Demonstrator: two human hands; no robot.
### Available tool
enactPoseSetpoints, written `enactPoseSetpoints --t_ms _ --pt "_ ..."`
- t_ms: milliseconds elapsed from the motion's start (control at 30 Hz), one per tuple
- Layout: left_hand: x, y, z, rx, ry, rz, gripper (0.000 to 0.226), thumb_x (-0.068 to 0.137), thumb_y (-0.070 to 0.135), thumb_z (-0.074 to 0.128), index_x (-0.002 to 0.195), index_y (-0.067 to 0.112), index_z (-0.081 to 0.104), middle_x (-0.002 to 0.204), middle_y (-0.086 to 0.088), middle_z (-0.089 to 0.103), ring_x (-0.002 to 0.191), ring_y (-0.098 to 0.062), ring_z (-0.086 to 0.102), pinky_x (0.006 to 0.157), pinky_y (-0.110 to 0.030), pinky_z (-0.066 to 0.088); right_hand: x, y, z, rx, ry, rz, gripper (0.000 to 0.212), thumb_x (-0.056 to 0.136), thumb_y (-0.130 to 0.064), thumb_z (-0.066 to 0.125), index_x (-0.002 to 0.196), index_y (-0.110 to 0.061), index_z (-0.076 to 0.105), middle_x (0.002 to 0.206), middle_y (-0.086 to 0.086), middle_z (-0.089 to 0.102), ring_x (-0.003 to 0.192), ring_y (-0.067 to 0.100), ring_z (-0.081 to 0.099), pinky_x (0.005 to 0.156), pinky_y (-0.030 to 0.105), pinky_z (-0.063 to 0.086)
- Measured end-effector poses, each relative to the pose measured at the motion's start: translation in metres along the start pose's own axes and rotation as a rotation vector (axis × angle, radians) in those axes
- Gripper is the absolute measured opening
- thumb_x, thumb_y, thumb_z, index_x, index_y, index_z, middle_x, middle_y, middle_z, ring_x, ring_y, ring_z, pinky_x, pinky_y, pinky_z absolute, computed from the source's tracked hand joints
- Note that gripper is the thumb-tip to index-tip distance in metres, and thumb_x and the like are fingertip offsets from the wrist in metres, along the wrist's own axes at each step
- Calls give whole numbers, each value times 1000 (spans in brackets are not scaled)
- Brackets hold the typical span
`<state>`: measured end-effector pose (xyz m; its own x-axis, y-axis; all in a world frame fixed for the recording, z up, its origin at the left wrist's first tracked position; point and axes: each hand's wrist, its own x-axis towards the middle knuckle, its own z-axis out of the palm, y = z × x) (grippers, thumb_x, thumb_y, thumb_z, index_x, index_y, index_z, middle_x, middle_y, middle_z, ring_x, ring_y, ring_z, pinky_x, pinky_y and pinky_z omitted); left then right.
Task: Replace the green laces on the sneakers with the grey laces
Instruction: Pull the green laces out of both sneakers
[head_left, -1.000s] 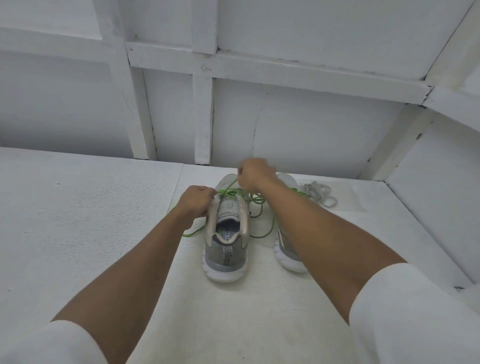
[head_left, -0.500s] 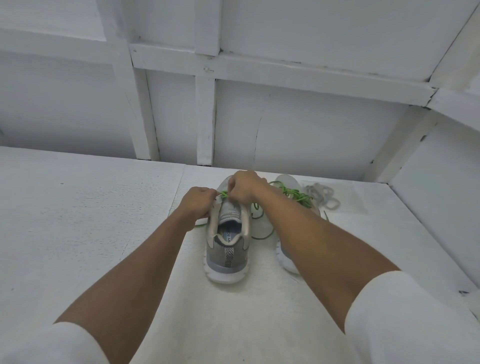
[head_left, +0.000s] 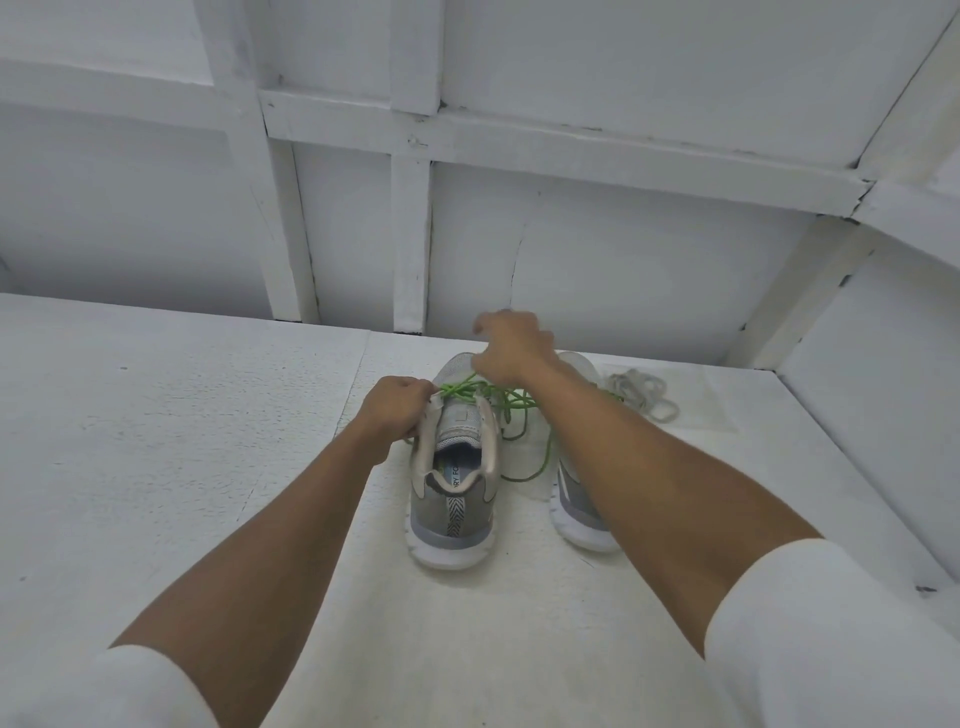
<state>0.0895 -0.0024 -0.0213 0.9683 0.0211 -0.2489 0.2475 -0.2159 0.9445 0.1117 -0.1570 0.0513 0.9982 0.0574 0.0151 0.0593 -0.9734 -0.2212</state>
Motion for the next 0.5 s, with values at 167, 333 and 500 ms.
enactPoseSetpoints --t_ms 167,333,500 --pt "-1 1 1 12 5 7 22 91 18 50 91 7 69 86 -14 60 76 -24 52 68 -34 46 1 -13 29 -45 -133 19 19 85 -15 57 98 -21 68 107 2 64 112 25 50 94 42 35" --pt "-2 2 2 -33 15 -9 27 93 17 52 101 1 72 86 -11 61 75 -21 53 65 -29 48 8 6 0 -58 207 70 23 88 -10 49 97 -22 67 104 0 65 107 26 53 88 39 36" --pt "-1 0 3 -48 15 -15 25 93 17 52 98 4 73 89 -12 64 79 -21 55 67 -29 51 5 19 -15 -16 312 132 28 85 -4 46 109 -14 59 109 4 59 109 30 49 85 40 34"
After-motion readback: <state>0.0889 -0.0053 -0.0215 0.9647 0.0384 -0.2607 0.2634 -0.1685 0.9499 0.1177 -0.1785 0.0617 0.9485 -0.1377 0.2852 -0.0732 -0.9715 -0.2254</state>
